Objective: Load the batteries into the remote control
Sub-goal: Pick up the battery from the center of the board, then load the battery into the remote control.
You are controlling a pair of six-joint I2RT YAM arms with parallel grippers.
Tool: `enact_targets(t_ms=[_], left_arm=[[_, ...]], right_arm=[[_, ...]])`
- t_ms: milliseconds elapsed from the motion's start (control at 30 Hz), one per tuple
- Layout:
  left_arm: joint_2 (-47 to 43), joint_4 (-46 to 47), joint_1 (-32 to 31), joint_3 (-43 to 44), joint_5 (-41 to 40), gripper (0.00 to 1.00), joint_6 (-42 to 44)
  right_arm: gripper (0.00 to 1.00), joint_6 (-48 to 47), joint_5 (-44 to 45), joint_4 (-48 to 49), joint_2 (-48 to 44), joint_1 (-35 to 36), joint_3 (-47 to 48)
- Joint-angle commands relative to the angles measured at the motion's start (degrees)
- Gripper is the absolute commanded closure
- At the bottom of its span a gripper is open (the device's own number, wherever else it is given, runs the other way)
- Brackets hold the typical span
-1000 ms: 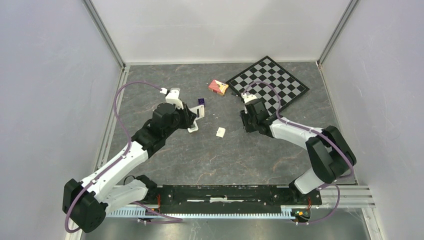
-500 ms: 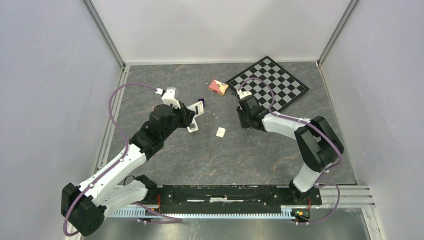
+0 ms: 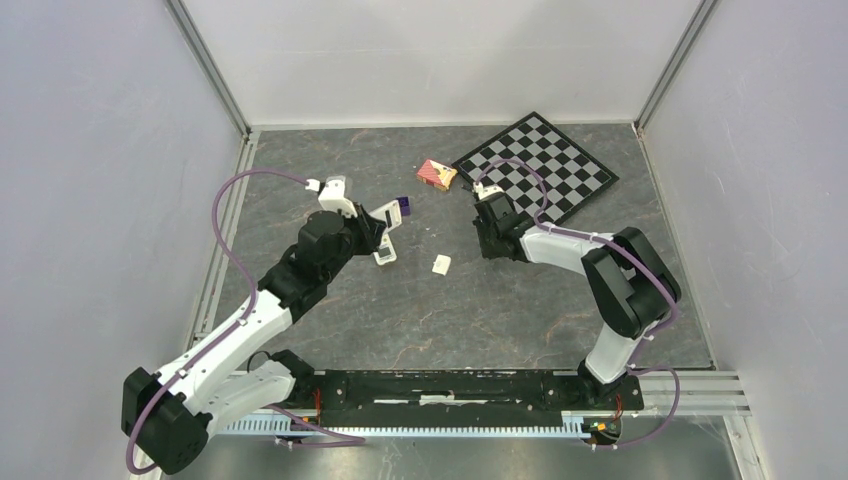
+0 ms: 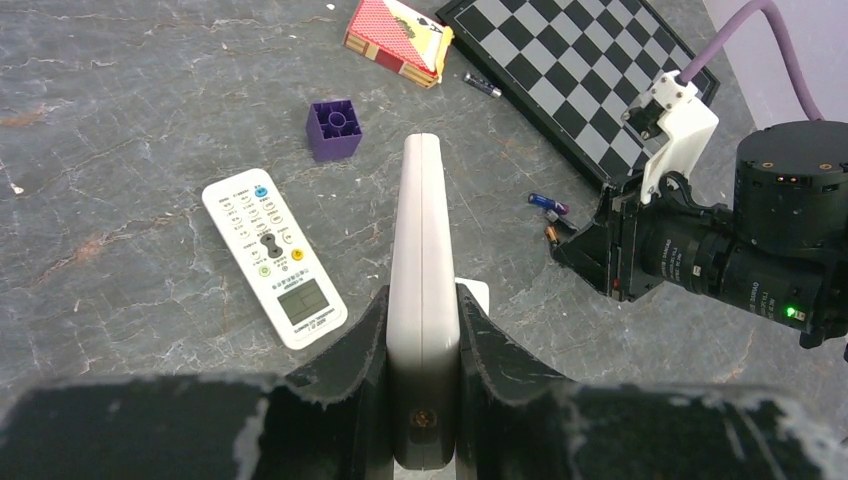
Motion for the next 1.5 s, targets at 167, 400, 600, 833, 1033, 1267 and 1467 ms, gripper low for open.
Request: enact_targets(t_ms=[167,400,600,833,1033,1267,1467], left_arm=[[-0.4,3.1,0.2,0.8,1.0,0.98,-2.8],[2.2,5.6,0.2,1.3,10.7,0.98,-4.4],[4.0,14.7,0.1,-0.1,18.1,0.98,-10.4],[10.3,44.5,-0.1,-6.1,29.4,0.98,-30.4],[13.4,55.5,-0.3,-6.9,33.2,0.98,-36.4],[14.3,61.8,-0.4,-8.7,33.2,0.98,-43.6],[14.8,63.2,-0.5,-8.7,34.1,0.98,-45.2]], right_arm=[[0.93,-1.0,-2.4,3.2,-1.4,0.3,0.2],[0.97,-0.2,-6.3,8.1,-15.4,0.2,-5.1],[0.98,3.9,-9.6,12.9,-30.4,0.1,-10.6],[0.99,13.9,-24.8,27.6,-44.8,0.2,-15.9],[0.97,13.3,-26.5,25.8,-47.4,0.3,-12.9],[0.97,10.5,-24.8,24.8,-45.4,0.4,-9.2],[0.95,8.5,-24.5,24.5,-44.7,0.5,-7.1]])
